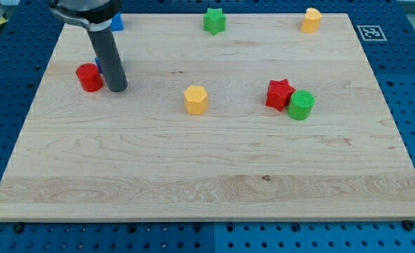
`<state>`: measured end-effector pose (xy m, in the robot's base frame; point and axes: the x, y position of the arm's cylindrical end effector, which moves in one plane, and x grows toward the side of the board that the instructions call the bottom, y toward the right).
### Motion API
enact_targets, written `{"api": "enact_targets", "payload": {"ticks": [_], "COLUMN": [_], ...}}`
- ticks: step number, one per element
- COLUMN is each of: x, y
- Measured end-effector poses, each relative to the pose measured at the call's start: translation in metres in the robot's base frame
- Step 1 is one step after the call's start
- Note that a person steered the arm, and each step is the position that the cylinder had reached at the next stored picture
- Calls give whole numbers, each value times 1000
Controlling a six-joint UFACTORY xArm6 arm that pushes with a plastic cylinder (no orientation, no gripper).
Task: Move the blue triangle closer to the red star
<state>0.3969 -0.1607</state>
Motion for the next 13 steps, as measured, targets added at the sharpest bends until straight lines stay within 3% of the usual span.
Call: {"api": "enact_targets", "payload": {"ticks": [3, 6, 11, 13], "x": [-41, -25, -25, -31], "y": [-7, -7, -44, -33]}}
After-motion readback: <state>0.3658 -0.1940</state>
